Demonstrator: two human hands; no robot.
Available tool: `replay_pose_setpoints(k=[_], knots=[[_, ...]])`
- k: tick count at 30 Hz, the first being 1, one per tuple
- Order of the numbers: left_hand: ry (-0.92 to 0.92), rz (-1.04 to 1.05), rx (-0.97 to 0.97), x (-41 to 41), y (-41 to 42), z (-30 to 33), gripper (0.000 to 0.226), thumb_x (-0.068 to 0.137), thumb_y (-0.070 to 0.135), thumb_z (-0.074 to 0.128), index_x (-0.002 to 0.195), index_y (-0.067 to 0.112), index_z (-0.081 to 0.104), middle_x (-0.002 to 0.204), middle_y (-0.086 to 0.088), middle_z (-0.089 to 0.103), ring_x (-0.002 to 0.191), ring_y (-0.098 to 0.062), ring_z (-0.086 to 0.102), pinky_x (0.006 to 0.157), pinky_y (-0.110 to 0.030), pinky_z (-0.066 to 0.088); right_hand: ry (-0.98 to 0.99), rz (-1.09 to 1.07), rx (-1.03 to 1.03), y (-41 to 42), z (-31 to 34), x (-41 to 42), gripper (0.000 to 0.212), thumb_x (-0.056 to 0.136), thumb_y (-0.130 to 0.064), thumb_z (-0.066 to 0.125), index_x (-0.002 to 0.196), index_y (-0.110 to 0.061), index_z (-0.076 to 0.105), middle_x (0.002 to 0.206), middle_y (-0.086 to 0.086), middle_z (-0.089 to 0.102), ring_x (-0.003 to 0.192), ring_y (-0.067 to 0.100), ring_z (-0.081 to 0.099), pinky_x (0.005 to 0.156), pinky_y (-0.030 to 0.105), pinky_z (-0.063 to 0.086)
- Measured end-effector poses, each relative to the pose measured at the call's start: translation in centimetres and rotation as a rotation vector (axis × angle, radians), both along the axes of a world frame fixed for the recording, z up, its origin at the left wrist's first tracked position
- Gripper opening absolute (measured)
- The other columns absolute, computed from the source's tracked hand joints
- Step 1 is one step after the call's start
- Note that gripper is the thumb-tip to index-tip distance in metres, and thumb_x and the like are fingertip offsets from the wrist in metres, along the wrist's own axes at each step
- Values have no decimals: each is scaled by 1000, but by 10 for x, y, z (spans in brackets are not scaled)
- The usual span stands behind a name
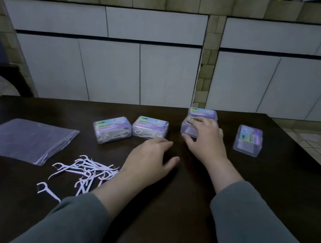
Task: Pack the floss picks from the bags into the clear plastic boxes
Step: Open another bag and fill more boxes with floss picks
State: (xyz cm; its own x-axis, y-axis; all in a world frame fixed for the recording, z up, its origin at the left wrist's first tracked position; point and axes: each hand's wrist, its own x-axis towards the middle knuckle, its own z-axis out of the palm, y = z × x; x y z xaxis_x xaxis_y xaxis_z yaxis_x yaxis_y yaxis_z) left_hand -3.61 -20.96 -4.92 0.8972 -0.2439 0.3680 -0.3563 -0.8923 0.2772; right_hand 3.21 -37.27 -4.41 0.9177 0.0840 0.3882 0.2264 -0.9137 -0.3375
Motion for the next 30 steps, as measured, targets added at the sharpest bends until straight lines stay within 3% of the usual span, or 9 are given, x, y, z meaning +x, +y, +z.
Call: replay_pose_setpoints(k=[7, 17, 26, 30], knots=[[11, 17, 96, -1, -4, -12, 48, 95, 50, 46, 131, 21, 58, 141, 5, 50, 128, -9, 45, 101, -25, 38, 114, -65, 22, -7, -2, 2, 51, 97, -22, 54, 146, -22, 40, 151, 3, 35, 141, 22, 24, 113, 40, 28], [-5, 27, 127, -4, -4, -12, 45, 96, 49, 43, 131, 25, 58, 140, 9, 51, 127, -8, 46, 96, -24, 41, 159, 86, 34, -8, 7, -38, 46, 96, -23, 55, 140, -33, 47, 148, -7, 39, 138, 16, 27, 111, 38, 29], [-75, -17, 177, -9, -4, -8, 34, 97, 41, 44, 118, 24, 66, 123, 7, 62, 111, -12, 57, 84, -28, 49, 156, 115, -36, -11, 7, -74, 45, 98, -27, 53, 142, -35, 44, 149, -11, 37, 138, 16, 25, 109, 35, 31], [-178, 7, 160, -5, 9, 0, 22, 93, 39, 51, 101, 23, 64, 95, 7, 62, 82, -9, 58, 67, -25, 50, 142, 174, -21, -10, 5, -79, 46, 96, -27, 55, 140, -37, 45, 148, -14, 38, 137, 12, 25, 109, 34, 31]])
